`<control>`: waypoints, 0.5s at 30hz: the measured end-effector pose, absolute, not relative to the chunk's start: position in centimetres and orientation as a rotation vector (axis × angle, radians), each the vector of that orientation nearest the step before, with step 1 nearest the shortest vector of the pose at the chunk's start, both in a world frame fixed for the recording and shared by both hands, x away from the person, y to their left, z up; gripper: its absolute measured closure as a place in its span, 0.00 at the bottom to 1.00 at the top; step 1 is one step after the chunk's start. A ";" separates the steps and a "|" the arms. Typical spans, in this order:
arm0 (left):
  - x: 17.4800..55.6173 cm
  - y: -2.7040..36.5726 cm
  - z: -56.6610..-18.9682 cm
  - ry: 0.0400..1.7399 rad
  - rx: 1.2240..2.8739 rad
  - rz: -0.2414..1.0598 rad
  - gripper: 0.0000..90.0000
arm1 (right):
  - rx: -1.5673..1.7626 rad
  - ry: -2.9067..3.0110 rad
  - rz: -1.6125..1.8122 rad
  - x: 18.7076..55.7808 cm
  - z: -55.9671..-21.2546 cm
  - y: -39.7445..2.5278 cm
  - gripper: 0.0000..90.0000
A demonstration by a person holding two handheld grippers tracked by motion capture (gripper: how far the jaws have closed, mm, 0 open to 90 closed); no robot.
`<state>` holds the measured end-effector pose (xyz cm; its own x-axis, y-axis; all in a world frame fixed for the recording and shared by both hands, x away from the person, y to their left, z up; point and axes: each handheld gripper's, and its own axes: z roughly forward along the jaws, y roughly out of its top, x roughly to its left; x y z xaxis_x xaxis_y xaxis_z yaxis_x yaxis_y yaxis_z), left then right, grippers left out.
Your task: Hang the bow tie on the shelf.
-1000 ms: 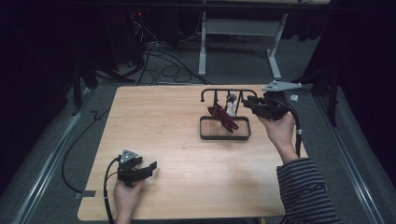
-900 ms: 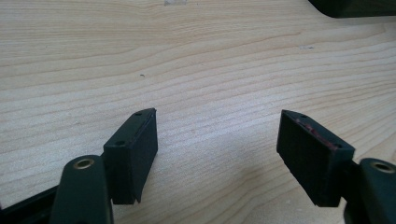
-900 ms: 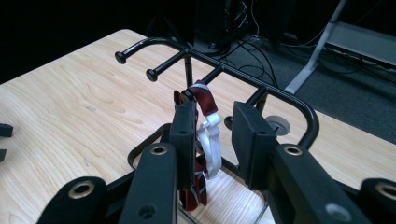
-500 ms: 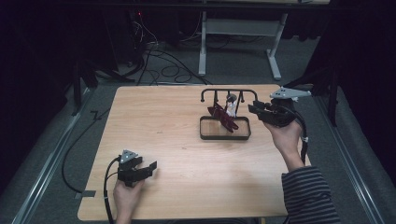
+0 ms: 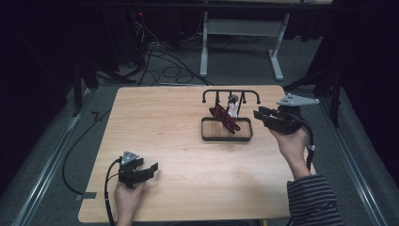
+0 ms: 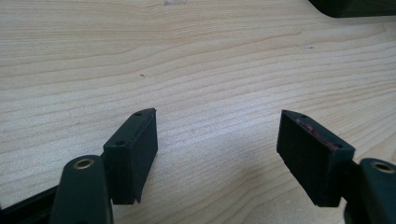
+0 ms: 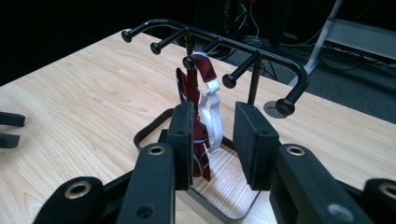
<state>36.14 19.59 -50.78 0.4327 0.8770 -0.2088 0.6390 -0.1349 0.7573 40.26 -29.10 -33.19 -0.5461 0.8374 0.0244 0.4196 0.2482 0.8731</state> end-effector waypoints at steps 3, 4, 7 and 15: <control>36.2 19.6 -50.8 1.287 1.862 0.365 0.33 | 1.141 2.076 1.238 40.1 -33.4 -29.2 0.78; 36.1 19.6 -50.8 1.288 1.861 0.365 0.33 | 1.146 2.074 1.241 40.0 -33.4 -29.3 0.78; 36.2 19.6 -50.8 1.287 1.861 0.365 0.33 | 1.146 2.070 1.245 39.8 -33.6 -29.5 0.78; 36.1 19.6 -50.8 1.288 1.863 0.365 0.33 | 1.160 2.068 1.249 39.4 -33.9 -29.7 0.78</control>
